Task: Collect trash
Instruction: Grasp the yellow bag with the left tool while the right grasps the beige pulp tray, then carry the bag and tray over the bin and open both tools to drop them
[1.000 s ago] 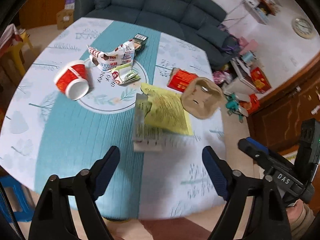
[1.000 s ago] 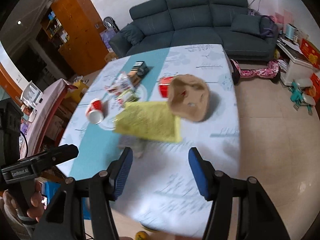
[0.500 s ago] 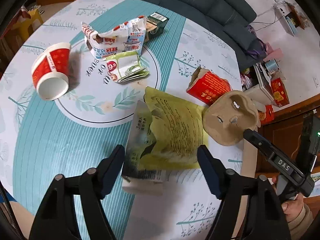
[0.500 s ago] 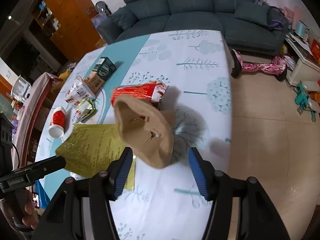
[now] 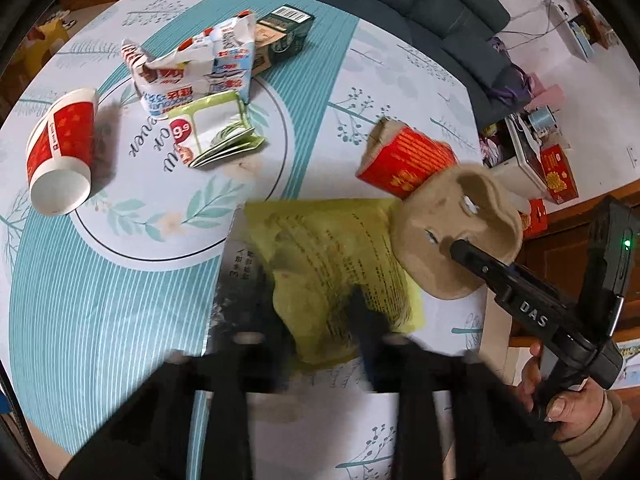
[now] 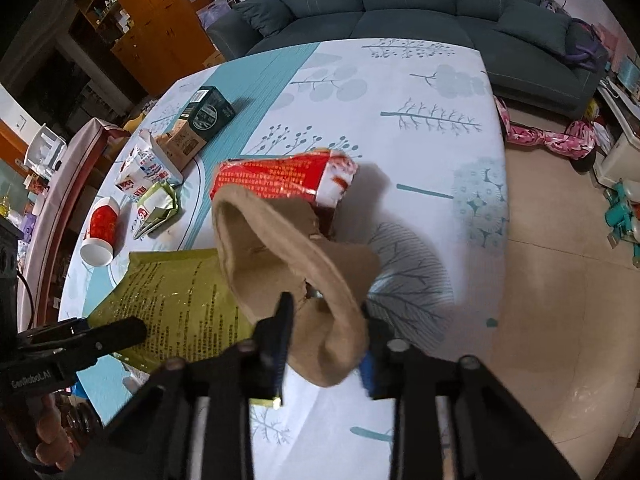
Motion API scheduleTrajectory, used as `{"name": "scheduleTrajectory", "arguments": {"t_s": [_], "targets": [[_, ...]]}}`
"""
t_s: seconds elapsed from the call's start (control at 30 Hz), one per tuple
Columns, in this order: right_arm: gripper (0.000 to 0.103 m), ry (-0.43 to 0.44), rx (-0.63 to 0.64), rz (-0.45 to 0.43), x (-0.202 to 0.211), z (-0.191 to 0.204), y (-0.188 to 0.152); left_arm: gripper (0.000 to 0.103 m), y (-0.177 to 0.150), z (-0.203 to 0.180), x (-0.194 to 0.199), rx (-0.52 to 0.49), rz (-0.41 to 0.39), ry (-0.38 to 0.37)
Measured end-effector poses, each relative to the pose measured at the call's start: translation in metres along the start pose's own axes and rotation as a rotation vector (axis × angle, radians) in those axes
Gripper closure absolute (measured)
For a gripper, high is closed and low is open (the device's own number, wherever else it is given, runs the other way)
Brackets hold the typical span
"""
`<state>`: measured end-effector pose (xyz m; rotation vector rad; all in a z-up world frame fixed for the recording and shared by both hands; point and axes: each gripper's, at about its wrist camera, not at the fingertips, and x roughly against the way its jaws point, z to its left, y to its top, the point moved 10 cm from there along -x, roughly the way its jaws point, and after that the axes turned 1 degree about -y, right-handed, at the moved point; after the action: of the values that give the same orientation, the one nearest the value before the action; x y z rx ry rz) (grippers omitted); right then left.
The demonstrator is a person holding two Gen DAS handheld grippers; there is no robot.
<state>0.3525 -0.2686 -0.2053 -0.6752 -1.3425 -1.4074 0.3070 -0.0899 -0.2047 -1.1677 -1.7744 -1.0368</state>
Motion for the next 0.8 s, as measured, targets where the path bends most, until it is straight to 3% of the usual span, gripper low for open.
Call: {"name": "scheduleTrajectory", "arguments": {"t_s": [0.2,0.57,0.8], "targets": [[0.089,-0.002,0.032,-0.040,0.015,0.010,0.001,0.098,0.004,-0.011,0.027,-0.020,-0.063,-0.006],[0.089,0.037,-0.008,-0.107,0.072,0.047,-0.009,0.099,-0.005,-0.008,0.121,-0.072,-0.200,-0.012],[0.089,0.066,-0.015,-0.157,0.119,0.092,-0.031,0.099,-0.033,0.019,0.186,-0.132,-0.261,0.001]]}}
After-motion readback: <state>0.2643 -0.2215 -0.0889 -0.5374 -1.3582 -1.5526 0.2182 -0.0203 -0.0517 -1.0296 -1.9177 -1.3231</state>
